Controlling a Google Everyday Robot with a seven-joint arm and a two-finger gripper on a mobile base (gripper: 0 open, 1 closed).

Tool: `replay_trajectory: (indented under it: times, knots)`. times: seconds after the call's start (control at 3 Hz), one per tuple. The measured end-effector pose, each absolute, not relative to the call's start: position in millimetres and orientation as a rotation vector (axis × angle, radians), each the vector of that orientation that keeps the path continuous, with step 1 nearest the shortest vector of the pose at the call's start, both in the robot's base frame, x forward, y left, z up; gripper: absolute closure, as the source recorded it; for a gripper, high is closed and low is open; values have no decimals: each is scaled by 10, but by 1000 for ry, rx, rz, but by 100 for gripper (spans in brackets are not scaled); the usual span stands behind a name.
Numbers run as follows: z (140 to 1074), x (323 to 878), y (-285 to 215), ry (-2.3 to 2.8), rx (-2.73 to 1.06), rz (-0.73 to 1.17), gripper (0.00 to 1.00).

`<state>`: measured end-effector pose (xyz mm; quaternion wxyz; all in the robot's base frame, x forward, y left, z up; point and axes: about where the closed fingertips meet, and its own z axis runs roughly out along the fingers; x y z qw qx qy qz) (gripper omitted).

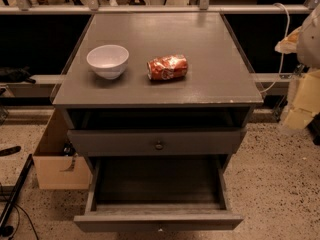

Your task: Close middle drawer

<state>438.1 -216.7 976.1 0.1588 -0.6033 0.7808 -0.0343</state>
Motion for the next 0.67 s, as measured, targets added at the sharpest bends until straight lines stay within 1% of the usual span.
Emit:
replay_trajectory:
  times: [0.67]
  knots:
    - [9705, 4369, -2140, 2228, -1710, -85, 0]
